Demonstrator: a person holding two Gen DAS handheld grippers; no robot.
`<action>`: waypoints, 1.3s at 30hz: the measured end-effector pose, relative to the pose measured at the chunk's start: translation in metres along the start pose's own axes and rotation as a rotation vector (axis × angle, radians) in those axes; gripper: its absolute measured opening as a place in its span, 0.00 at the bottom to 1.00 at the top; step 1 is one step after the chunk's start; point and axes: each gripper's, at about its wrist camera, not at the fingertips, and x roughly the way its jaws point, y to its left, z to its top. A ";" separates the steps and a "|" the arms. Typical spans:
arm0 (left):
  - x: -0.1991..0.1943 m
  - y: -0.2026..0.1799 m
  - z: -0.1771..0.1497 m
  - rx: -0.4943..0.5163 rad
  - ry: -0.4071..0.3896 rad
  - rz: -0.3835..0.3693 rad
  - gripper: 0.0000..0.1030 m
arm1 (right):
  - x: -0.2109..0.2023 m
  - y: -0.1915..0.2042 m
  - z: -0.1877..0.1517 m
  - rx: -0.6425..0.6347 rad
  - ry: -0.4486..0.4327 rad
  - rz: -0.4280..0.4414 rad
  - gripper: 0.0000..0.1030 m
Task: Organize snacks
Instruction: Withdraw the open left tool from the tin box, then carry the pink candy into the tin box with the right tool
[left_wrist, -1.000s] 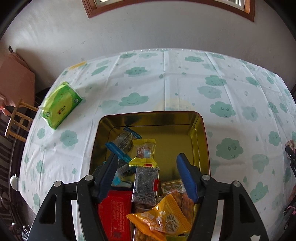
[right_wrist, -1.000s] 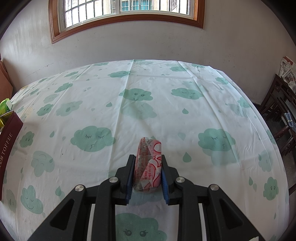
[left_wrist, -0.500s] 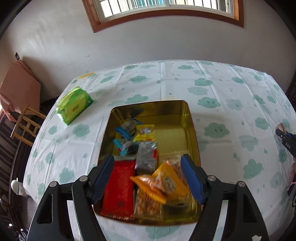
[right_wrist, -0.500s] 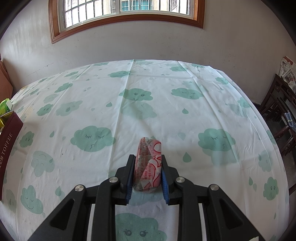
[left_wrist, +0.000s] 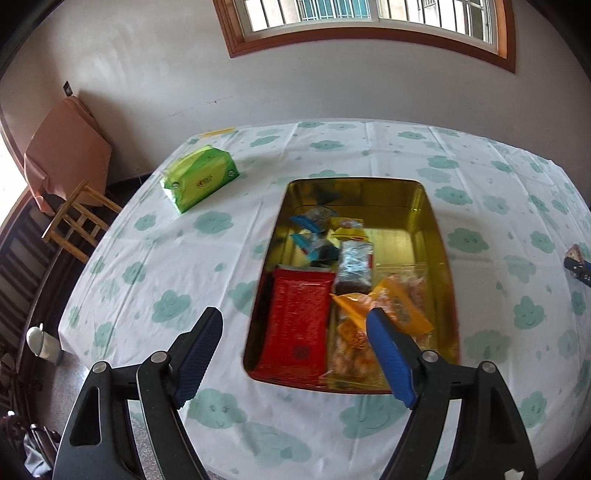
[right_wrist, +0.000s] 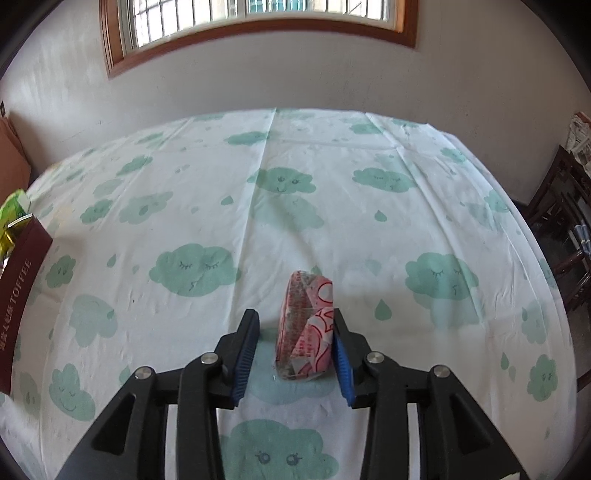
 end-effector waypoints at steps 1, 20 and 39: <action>0.001 0.003 -0.001 -0.008 0.002 -0.001 0.75 | 0.000 0.000 0.001 -0.002 0.017 0.001 0.37; 0.015 0.036 -0.012 -0.089 0.016 0.001 0.81 | 0.007 0.003 0.016 0.014 0.172 -0.033 0.37; 0.021 0.034 -0.022 -0.116 0.071 -0.024 0.82 | 0.005 0.004 0.014 0.048 0.166 -0.054 0.36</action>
